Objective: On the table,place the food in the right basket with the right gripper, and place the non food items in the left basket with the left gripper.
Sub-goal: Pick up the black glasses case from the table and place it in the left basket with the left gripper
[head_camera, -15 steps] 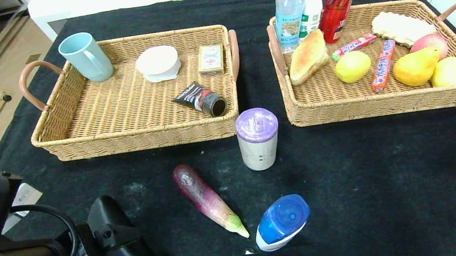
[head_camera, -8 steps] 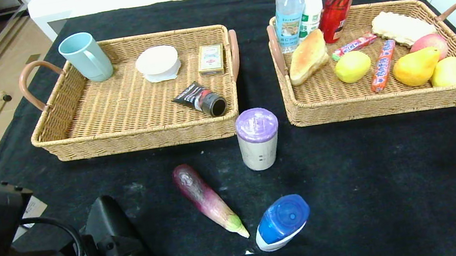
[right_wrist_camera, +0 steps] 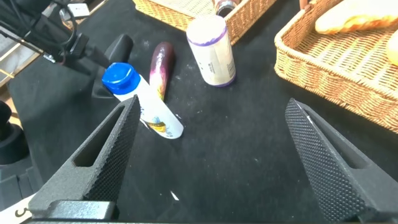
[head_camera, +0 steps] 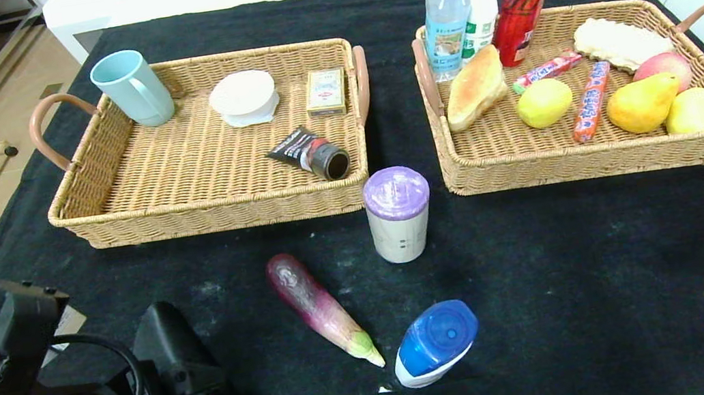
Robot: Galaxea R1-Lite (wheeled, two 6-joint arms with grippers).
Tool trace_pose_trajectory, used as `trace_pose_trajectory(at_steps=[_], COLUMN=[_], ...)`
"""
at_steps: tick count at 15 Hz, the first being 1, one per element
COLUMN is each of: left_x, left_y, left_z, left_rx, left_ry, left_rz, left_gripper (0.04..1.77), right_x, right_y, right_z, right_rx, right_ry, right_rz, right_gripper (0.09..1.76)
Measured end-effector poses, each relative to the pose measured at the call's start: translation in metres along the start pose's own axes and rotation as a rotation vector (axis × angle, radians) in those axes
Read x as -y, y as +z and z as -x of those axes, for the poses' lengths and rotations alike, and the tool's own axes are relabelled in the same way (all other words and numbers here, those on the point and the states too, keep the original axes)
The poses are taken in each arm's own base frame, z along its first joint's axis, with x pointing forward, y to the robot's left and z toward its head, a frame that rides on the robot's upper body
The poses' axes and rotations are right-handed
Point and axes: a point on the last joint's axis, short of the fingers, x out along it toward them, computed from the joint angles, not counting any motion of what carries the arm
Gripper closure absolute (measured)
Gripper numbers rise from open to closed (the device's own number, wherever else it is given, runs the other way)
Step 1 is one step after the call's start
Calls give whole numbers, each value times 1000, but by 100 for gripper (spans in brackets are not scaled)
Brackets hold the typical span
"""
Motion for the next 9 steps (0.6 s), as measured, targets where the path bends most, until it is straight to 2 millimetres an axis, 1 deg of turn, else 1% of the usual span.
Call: trace_pose_trajectory(at_steps=[9], left_x=[-2], left_y=[-4], left_z=[-14], left_rx=[-19], left_ry=[28], left_rz=[-3], left_gripper=[9], right_x=[0], right_y=[-5], right_z=[-4], right_rx=[-22], right_ry=[7], right_rz=[-8], right_gripper=[15])
